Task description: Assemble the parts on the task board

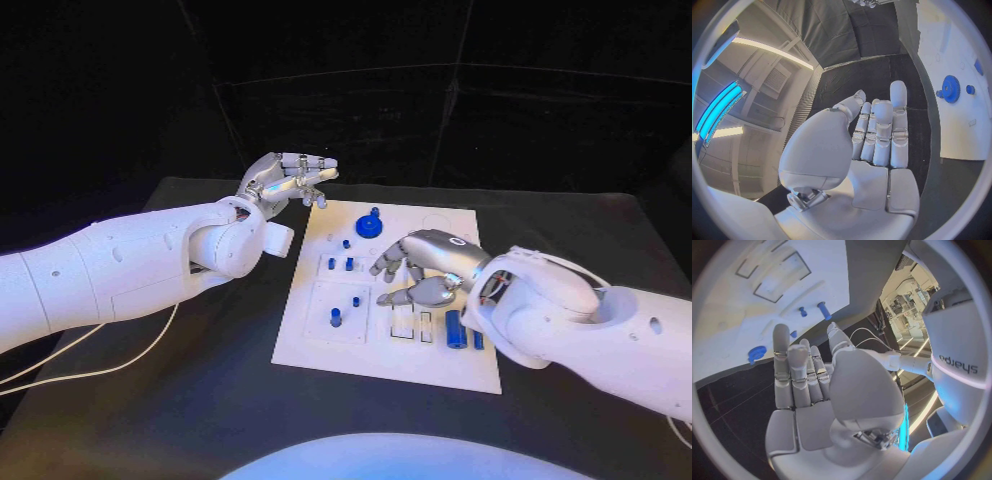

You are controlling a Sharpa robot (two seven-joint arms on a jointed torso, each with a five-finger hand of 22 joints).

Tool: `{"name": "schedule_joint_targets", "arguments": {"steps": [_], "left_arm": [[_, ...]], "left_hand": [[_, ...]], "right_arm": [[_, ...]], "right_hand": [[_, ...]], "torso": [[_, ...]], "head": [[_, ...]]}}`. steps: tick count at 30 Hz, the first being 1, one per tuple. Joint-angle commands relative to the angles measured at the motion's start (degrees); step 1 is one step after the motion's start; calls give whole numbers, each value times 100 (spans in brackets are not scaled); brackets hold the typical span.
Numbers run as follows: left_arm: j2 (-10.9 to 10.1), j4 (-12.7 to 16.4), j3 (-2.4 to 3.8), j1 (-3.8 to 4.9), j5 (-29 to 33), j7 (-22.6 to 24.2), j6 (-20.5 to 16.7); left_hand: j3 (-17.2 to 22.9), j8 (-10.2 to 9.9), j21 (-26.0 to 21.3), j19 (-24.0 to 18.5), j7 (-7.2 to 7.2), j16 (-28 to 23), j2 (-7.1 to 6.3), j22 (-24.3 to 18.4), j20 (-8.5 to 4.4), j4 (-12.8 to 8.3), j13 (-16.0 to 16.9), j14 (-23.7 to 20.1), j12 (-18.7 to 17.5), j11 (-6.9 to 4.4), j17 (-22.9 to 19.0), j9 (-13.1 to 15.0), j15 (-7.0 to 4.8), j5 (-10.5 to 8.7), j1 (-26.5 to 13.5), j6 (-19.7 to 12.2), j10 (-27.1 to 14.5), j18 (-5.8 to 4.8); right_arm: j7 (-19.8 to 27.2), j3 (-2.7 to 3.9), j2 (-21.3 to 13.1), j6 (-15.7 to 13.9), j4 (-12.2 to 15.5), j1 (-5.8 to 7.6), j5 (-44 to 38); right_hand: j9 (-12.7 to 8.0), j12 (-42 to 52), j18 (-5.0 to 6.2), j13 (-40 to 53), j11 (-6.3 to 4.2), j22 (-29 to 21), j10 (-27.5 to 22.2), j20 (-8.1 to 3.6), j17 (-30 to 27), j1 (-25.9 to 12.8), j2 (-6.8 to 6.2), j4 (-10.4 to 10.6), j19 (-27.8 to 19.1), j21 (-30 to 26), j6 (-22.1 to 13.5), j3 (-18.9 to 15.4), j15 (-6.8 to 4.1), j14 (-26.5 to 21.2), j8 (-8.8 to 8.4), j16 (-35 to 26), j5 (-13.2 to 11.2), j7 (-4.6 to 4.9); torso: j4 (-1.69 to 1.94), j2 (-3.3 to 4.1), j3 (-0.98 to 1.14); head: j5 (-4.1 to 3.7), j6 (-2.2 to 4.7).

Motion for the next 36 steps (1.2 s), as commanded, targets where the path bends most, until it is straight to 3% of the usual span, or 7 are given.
{"name": "schedule_joint_targets", "arguments": {"steps": [1,4,8,12,16,22,36], "left_arm": [[-24,9,5,9,13,40,49],[-43,11,5,9,13,43,37],[-57,16,4,9,14,49,31],[-87,27,3,7,14,52,28],[-109,36,2,6,14,55,26],[-128,64,1,6,14,55,27],[-162,86,0,6,14,48,32]], "left_hand": [[-26,22,-31,-32,27,-15,27,-7,9,-11,-2,-37,40,10,0,-2,-11,10,29,-32,-50,78],[-34,27,-37,-32,30,-15,32,-10,11,-13,-2,-48,58,14,-19,-4,-8,10,35,-40,-67,78],[-34,29,-37,-31,28,-17,34,-10,12,-13,-1,-50,62,13,-25,-3,-8,10,35,-39,-66,78],[-34,29,-37,-31,28,-17,34,-10,12,-13,-1,-50,62,13,-25,-3,-8,10,35,-39,-66,78],[-34,29,-37,-31,28,-17,34,-10,12,-13,-1,-50,62,13,-25,-3,-8,10,35,-39,-66,78],[-36,34,-38,-31,21,-14,38,-11,12,-13,1,-50,73,10,-24,-2,-8,10,38,-34,-62,78],[-36,34,-38,-31,21,-14,38,-11,12,-13,1,-50,73,10,-24,-2,-8,10,38,-34,-62,78]], "right_arm": [[-42,19,-396,-562,139,81,1453],[-371,30,-730,-677,178,123,1942],[-891,27,-1034,-656,191,140,2173],[-1442,16,-1245,-328,287,77,1726],[-1982,-34,-1451,-120,463,13,1225],[-2335,-155,-1571,-40,625,-79,906],[-2535,-215,-1465,159,654,-276,396]], "right_hand": [[24,414,-112,178,-146,1017,653,-85,1087,-82,67,102,540,699,196,-99,-114,421,98,702,84,-92],[17,787,-261,398,-284,1919,1118,-212,1477,-88,169,182,994,1299,185,-116,-243,595,132,948,262,-191],[43,1540,-430,1054,-398,2886,1383,-348,2036,-270,145,409,1410,1927,188,-355,-353,770,310,1284,644,-298],[115,4533,-561,4588,-460,3712,1960,-395,3262,-625,191,910,1622,2438,325,-752,-406,942,650,1946,724,-418],[206,5720,-609,6216,-487,4061,2132,-390,3760,-728,219,1181,1673,2655,360,-1054,-402,983,944,2188,647,-427],[275,6062,-618,6764,-478,4125,2251,-384,4025,-817,185,1184,1665,2701,300,-1186,-402,1018,1079,2302,649,-430],[304,6107,-624,6862,-460,4168,2249,-365,4113,-918,148,1192,1665,2725,219,-1237,-385,1028,1123,2338,612,-412]], "torso": [[-22,-23,-14],[-52,-29,-19],[-113,-42,-22],[-185,-55,-7],[-214,-63,-9],[-199,-66,-16],[-195,-60,-14]], "head": [[-138,64],[-261,98],[-444,131],[-559,162],[-640,151],[-714,133],[-739,117]]}}
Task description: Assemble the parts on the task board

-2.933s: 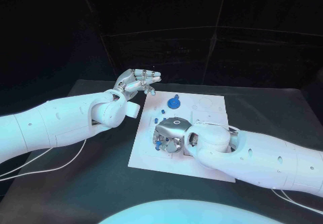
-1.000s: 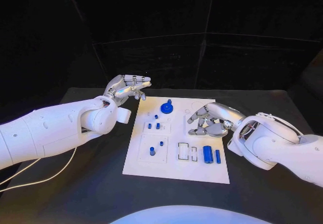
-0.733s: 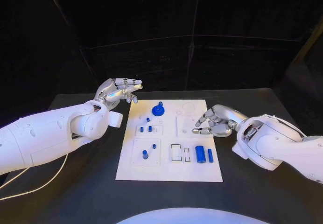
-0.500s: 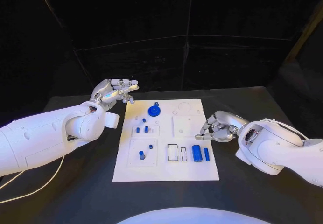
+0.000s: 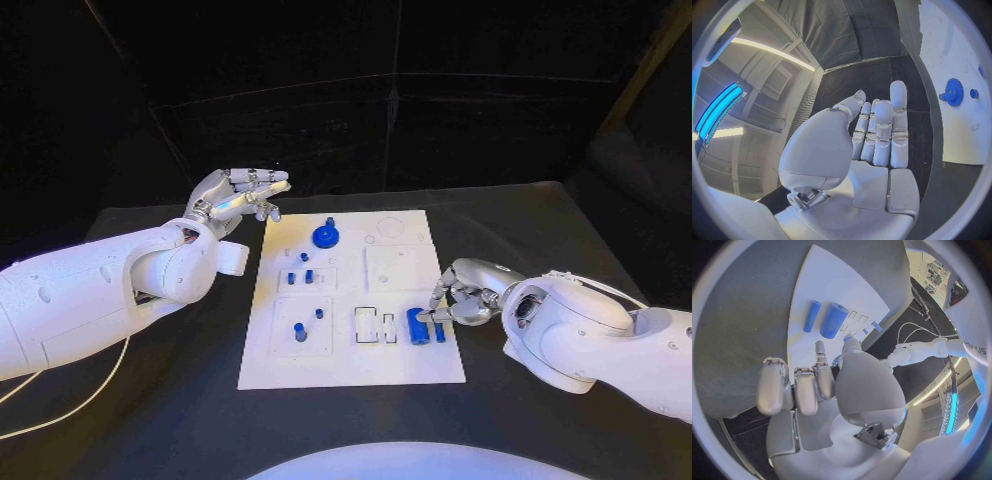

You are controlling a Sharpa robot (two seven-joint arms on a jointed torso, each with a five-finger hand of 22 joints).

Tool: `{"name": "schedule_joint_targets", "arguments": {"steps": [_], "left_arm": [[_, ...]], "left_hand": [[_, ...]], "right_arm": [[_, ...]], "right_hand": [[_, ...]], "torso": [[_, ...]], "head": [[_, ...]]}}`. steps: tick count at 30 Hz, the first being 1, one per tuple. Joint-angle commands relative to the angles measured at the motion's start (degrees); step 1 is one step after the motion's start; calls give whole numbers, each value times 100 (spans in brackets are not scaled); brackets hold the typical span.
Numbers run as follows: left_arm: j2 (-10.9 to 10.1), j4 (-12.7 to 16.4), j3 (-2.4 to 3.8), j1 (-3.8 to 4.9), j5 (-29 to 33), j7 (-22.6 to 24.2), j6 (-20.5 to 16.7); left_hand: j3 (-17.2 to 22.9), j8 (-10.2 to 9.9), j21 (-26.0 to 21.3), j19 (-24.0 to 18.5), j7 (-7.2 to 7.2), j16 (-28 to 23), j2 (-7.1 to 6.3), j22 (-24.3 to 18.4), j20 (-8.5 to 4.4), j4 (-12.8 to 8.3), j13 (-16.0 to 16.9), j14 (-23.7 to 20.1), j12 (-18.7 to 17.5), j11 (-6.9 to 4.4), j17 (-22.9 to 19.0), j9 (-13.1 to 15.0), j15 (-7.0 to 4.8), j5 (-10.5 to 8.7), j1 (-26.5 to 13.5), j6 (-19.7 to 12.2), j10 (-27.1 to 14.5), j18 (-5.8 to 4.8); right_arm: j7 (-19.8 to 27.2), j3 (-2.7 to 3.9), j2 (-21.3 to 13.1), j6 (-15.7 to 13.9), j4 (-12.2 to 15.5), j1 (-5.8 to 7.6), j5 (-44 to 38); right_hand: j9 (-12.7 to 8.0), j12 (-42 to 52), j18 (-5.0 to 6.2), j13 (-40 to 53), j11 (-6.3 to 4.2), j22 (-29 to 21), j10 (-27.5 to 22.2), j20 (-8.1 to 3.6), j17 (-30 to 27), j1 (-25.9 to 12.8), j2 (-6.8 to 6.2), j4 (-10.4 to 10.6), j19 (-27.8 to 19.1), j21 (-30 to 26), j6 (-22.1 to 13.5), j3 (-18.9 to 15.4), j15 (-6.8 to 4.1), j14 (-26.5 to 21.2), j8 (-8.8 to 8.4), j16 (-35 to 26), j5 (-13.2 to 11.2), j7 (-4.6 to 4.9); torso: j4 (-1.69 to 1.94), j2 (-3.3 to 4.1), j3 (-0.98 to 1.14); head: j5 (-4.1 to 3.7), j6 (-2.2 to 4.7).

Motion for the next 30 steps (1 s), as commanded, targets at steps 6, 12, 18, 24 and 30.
{"name": "schedule_joint_targets", "arguments": {"steps": [6,12,18,24,30], "left_arm": [[-8,15,4,8,13,40,41],[-6,16,4,8,13,38,47],[-9,15,4,7,13,35,54],[-16,19,4,7,13,31,57],[-22,23,4,7,13,26,66]], "left_hand": [[-36,35,-38,-31,0,-14,38,-8,12,-13,1,-50,28,-21,-5,-2,-8,10,38,-13,-31,79],[-40,41,-40,-29,-5,-3,40,-9,12,-13,2,-46,39,-24,8,-1,-10,10,38,-9,-31,80],[-41,42,-40,-28,-5,10,41,-9,12,-13,2,-36,41,-24,34,-1,-10,10,37,-9,-33,80],[-41,42,-40,-28,-5,10,41,-9,12,-13,2,-36,41,-24,34,-1,-10,10,37,-9,-33,80],[-41,42,-40,-28,-5,10,41,-9,12,-13,2,-36,41,-24,34,-1,-10,10,37,-9,-33,80]], "right_arm": [[-145,-6,150,191,-34,-134,-361],[-137,-6,269,263,-140,-227,-372],[-133,-6,365,331,-259,-326,-362],[-133,-6,485,331,-385,-359,-360],[-151,-6,611,307,-500,-387,-367]], "right_hand": [[11,33,-86,13,13,21,20,27,707,-82,1,-7,12,42,-46,-40,6,450,40,24,-38,4],[15,40,-89,26,14,35,24,29,725,-85,0,-8,16,49,-45,-39,6,453,48,32,-42,3],[22,52,-91,49,13,47,30,31,751,-87,9,-9,19,55,-40,-34,8,457,62,42,-42,2],[35,56,-92,64,13,56,28,35,757,-67,43,-16,17,61,-41,-16,9,458,87,45,-27,1],[70,51,-90,89,9,62,18,39,769,41,187,-35,8,68,-45,30,9,457,153,50,74,-4]], "torso": [[0,6,1],[5,7,-1],[-9,6,4],[2,4,0],[10,6,0]], "head": [[17,-12],[39,-34],[58,-38],[53,-40],[61,-33]]}}
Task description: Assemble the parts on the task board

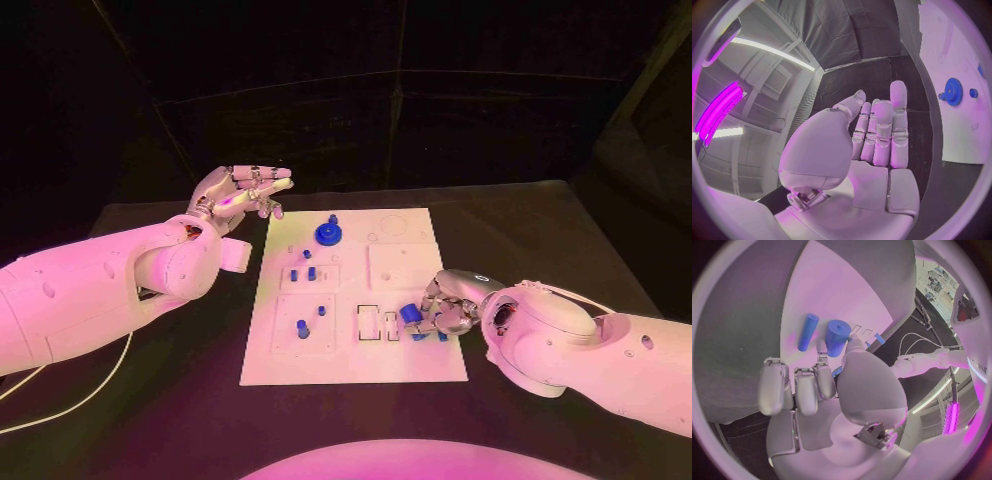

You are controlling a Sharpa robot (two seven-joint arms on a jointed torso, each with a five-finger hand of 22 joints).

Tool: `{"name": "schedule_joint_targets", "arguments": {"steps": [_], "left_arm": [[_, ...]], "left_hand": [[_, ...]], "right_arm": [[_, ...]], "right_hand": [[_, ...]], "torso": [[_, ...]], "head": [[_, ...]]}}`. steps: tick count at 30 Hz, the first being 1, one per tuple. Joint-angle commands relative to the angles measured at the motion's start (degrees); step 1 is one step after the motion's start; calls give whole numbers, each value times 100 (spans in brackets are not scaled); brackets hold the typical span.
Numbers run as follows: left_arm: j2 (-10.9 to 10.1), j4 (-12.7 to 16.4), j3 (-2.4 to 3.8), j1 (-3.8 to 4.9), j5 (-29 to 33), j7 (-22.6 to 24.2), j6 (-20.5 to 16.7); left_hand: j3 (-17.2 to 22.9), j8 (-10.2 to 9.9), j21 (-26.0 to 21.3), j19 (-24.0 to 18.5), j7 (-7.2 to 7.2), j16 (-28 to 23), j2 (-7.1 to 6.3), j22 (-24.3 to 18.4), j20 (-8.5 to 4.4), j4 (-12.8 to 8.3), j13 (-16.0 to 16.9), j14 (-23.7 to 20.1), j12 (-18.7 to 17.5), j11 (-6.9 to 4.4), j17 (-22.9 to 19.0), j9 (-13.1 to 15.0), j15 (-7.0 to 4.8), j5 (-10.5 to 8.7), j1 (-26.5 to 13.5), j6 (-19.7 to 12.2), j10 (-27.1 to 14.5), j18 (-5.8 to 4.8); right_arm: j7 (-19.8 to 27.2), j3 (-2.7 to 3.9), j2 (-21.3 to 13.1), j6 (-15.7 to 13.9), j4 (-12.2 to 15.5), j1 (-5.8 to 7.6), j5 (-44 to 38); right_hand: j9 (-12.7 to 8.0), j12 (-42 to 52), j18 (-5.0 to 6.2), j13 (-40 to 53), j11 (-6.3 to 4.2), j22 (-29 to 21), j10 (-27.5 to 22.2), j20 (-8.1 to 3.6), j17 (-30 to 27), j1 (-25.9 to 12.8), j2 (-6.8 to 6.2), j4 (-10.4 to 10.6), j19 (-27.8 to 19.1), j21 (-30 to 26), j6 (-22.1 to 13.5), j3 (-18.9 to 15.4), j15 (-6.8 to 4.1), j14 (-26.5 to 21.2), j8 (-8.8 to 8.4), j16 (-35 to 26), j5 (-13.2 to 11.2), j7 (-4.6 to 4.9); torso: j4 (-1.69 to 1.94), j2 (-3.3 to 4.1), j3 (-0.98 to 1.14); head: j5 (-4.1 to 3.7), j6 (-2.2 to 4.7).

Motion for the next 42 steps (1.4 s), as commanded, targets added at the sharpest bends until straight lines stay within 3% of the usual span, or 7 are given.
{"name": "schedule_joint_targets", "arguments": {"steps": [1,3,7,10,13,23,42], "left_arm": [[-7,15,5,8,13,28,64],[-13,17,5,8,13,26,65],[-21,20,5,8,13,25,67],[-22,18,5,8,13,24,69],[-20,19,5,7,13,24,69],[-9,18,4,7,13,27,70],[6,33,5,7,13,38,67]], "left_hand": [[-25,19,-18,-28,-5,10,41,-10,12,4,2,-36,18,-24,5,-1,-10,10,37,-9,-33,80],[-25,19,-18,-28,-5,10,41,-10,12,4,2,-36,18,-24,5,-1,-10,10,37,-9,-33,80],[-25,19,-18,-28,-5,10,41,-10,12,4,2,-36,18,-24,5,-1,-10,10,37,-9,-33,80],[-25,19,-18,-28,-5,10,41,-10,12,4,2,-36,18,-24,5,-1,-10,10,37,-9,-33,80],[-25,19,-18,-28,-5,10,41,-10,12,4,2,-36,18,-24,5,-1,-10,10,37,-9,-33,80],[-25,19,-18,-28,-5,10,41,-10,12,4,2,-36,18,-24,5,-1,-10,10,37,-9,-33,80],[-25,19,-18,-28,-5,10,41,-10,12,4,2,-36,18,-24,5,-1,-10,10,37,-9,-33,80]], "right_arm": [[-67,-47,34,135,-63,-63,15],[-78,-47,40,102,-54,-70,58],[-93,-47,14,-67,21,-76,115],[-109,-46,-35,-322,120,-79,298],[-119,-45,-104,-678,234,-79,653],[16,-41,-217,-1537,515,-77,1231],[37,-39,399,-1233,261,-76,1558]], "right_hand": [[0,6,-91,73,8,5,19,32,773,53,142,-33,1,21,-27,32,7,457,11,29,77,-3],[19,18,-90,110,3,6,32,30,787,130,231,-50,-3,23,-19,53,3,458,46,34,192,-9],[52,32,-88,161,-8,6,53,25,800,250,285,-75,-9,26,2,48,-5,459,101,37,468,-20],[78,39,-86,190,-22,3,69,16,823,295,312,-73,-13,26,43,35,-16,463,143,45,638,-37],[118,54,-96,232,-52,66,98,-6,894,357,354,-77,13,57,123,35,-38,477,200,73,827,-70],[176,91,-106,311,-92,121,150,-40,947,359,366,-52,38,86,212,-14,-73,487,257,94,965,-114],[208,121,-109,381,-99,131,187,-53,955,245,384,-21,42,92,209,-99,-83,488,258,96,903,-121]], "torso": [[9,-1,0],[4,-2,-1],[-14,-5,0],[-18,-5,7],[-4,-2,-3],[17,-7,-9],[14,9,-6]], "head": [[8,1],[7,-1],[24,-1],[17,6],[-3,28],[-18,47],[50,65]]}}
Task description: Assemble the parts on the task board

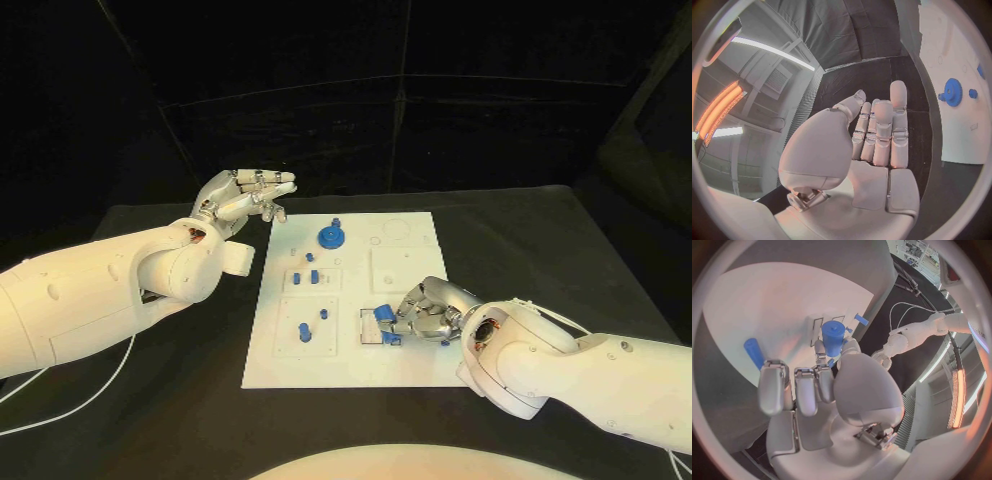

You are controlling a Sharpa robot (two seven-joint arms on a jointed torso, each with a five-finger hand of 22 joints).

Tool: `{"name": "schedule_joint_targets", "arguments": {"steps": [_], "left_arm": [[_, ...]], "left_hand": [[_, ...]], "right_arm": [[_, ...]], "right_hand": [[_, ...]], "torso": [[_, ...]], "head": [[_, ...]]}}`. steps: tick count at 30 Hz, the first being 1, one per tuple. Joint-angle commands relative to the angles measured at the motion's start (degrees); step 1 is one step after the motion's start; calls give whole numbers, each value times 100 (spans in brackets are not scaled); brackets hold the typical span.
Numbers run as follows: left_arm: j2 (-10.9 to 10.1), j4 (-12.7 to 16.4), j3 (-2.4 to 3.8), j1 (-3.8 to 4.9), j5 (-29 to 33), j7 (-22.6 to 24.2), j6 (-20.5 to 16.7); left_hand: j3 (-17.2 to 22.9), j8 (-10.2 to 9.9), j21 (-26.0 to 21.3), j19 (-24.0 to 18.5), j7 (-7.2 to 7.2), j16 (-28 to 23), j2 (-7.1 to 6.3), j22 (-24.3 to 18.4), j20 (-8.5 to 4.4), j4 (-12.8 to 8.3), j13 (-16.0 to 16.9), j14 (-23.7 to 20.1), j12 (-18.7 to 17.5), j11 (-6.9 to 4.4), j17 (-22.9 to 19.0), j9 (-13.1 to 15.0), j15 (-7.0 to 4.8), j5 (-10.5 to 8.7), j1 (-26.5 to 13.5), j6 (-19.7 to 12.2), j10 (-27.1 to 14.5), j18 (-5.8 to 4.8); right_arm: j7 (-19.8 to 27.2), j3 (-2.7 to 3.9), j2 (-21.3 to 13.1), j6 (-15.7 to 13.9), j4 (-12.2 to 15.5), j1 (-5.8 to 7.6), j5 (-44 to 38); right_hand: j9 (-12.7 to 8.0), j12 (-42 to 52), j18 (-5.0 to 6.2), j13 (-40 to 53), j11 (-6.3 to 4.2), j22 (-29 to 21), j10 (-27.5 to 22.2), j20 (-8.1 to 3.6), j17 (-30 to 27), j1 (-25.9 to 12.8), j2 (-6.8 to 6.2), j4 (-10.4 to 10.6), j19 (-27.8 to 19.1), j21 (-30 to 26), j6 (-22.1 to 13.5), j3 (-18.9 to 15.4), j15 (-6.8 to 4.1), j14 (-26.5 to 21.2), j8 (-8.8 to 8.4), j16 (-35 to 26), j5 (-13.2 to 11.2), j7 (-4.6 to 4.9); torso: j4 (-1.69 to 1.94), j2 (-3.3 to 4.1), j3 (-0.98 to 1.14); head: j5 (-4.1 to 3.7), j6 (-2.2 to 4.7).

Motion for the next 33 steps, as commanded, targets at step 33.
{"name": "schedule_joint_targets", "arguments": {"steps": [33], "left_arm": [[31,4,5,8,13,29,72]], "left_hand": [[-32,25,-18,-21,-6,30,45,-8,11,4,2,-22,35,-26,26,-2,-12,10,38,-12,-43,81]], "right_arm": [[-44,4,348,82,-272,9,-135]], "right_hand": [[171,-212,-103,284,17,-24,6,-26,849,-1754,-677,45,-4,-1,-174,114,-22,461,-25,-30,-2366,35]], "torso": [[-7,0,-2]], "head": [[59,-18]]}}
